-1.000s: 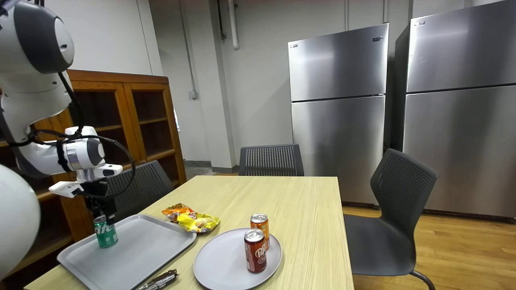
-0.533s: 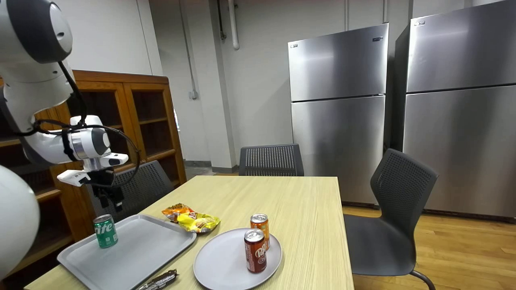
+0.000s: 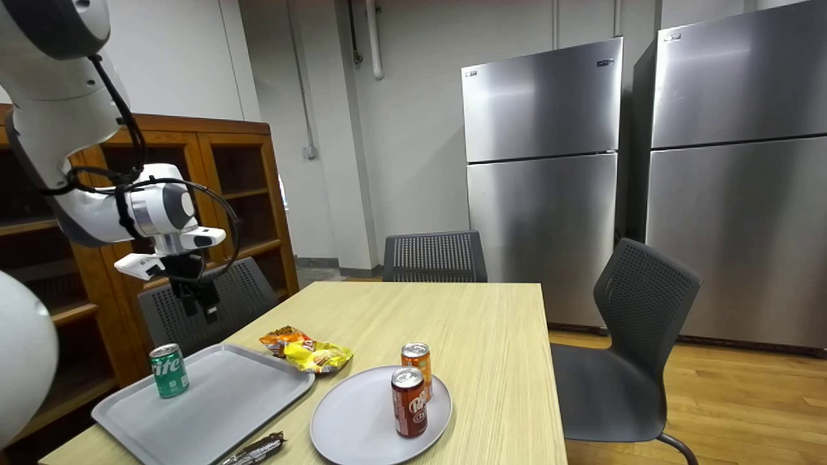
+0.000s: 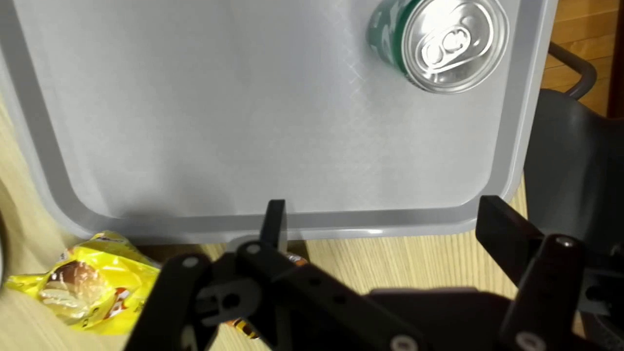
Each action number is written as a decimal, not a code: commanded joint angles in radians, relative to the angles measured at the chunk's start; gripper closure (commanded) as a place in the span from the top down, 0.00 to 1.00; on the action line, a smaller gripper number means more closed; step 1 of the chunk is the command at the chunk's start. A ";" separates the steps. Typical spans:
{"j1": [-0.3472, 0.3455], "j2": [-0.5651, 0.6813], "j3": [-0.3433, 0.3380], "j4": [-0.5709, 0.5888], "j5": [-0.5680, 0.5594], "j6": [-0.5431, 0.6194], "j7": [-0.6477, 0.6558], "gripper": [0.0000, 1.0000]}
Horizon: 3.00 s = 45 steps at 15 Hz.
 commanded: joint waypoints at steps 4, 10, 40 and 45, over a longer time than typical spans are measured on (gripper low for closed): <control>-0.085 -0.183 0.034 -0.196 -0.014 -0.004 -0.093 1.00; -0.181 -0.295 0.043 -0.356 0.022 0.023 -0.208 1.00; -0.591 -0.494 -0.155 -0.626 -0.015 0.150 -0.359 1.00; -0.622 -0.464 -0.182 -0.612 -0.056 0.171 -0.293 1.00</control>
